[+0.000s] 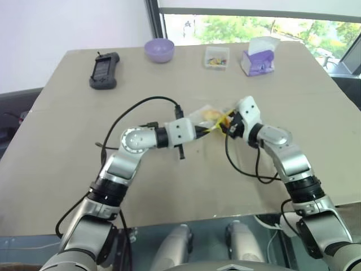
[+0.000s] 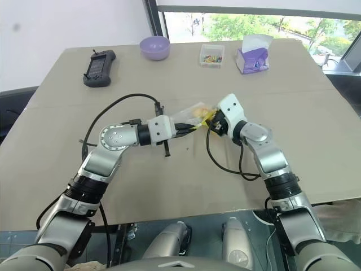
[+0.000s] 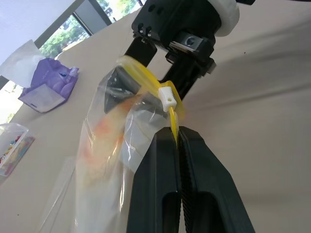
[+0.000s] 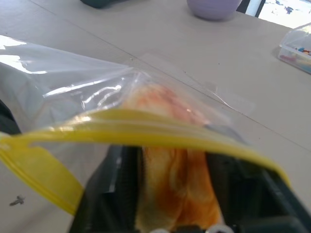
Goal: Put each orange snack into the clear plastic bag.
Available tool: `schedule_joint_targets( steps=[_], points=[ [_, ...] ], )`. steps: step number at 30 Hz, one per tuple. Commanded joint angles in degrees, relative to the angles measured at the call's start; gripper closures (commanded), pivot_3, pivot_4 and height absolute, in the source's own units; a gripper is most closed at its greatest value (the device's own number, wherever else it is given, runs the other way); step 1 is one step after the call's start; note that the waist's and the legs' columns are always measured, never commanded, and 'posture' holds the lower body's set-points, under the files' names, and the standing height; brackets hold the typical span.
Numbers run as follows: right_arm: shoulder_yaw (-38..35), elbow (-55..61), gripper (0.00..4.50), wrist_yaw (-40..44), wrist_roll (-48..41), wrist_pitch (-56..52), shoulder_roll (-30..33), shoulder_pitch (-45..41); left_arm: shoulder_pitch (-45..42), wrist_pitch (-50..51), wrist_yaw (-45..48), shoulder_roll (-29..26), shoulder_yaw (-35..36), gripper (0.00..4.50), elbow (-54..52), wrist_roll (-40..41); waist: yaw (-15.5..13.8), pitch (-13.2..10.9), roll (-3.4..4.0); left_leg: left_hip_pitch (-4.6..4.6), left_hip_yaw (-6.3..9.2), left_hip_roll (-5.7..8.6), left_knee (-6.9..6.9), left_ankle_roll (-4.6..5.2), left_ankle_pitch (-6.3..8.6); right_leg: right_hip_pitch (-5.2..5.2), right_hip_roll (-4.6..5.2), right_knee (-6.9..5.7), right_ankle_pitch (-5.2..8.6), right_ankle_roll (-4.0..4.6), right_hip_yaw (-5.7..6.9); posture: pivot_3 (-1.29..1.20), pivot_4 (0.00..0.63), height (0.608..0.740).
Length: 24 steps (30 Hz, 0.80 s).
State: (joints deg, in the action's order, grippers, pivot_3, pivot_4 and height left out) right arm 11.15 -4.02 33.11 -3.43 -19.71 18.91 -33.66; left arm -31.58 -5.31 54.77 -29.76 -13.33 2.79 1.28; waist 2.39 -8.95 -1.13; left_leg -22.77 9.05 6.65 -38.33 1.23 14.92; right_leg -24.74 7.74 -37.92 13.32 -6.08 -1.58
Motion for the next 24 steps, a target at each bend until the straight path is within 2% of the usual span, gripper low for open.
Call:
schedule_joint_targets(
  steps=[1,10,12,17,20,24],
  points=[
    [-2.64,2.71,0.82,0.05,-0.77,0.85,1.12,0.53,0.20,2.35,-1.70,-0.19,2.99,4.50,-2.41,1.90,-0.04,0.00,0.00,0.00,0.00,0.00,0.00,0.00,0.00,0.00,0.00,0.00,0.00,0.00,0.00,0.00,0.150,0.740],
    [-6.31,15.11,0.82,7.89,-6.09,-0.53,9.90,6.65,-2.33,8.87,-5.49,0.88,6.06,4.50,1.09,3.03,-0.22,0.00,0.00,-0.01,0.03,0.02,0.00,0.00,0.00,0.02,0.00,0.02,0.00,0.00,0.02,0.00,0.150,0.740],
    [-6.68,16.05,0.82,7.37,-5.90,-1.43,10.99,7.26,-2.92,8.76,-5.61,1.03,6.14,4.50,1.65,3.20,-0.13,0.00,0.00,-0.01,0.02,0.02,0.00,0.00,0.00,0.02,0.00,0.02,0.00,0.00,0.02,0.00,0.150,0.740],
    [-4.98,13.47,0.82,1.28,-1.81,-3.74,8.49,5.21,-3.61,11.63,-4.88,3.20,6.84,4.50,-0.52,7.40,-0.07,0.00,0.00,0.02,-0.03,-0.01,0.00,0.00,0.00,0.02,0.00,-0.01,0.00,0.00,0.00,0.00,0.150,0.740],
    [-5.35,15.68,0.82,1.93,-2.48,-2.73,7.93,5.68,-5.06,15.65,-5.76,3.93,8.76,4.50,0.73,10.04,-0.14,0.00,-0.01,0.01,-0.02,-0.01,-0.01,0.00,0.00,0.01,0.00,-0.01,0.00,0.00,0.00,0.00,0.150,0.740],
    [-6.29,20.13,0.82,5.26,-3.63,-2.09,11.17,8.50,-6.87,18.88,-6.02,3.56,10.94,4.50,2.81,12.07,-0.23,0.00,-0.01,-0.03,0.01,0.01,-0.01,0.00,0.00,0.01,0.01,0.03,0.00,-0.01,0.01,0.00,0.150,0.740]
  ],
)
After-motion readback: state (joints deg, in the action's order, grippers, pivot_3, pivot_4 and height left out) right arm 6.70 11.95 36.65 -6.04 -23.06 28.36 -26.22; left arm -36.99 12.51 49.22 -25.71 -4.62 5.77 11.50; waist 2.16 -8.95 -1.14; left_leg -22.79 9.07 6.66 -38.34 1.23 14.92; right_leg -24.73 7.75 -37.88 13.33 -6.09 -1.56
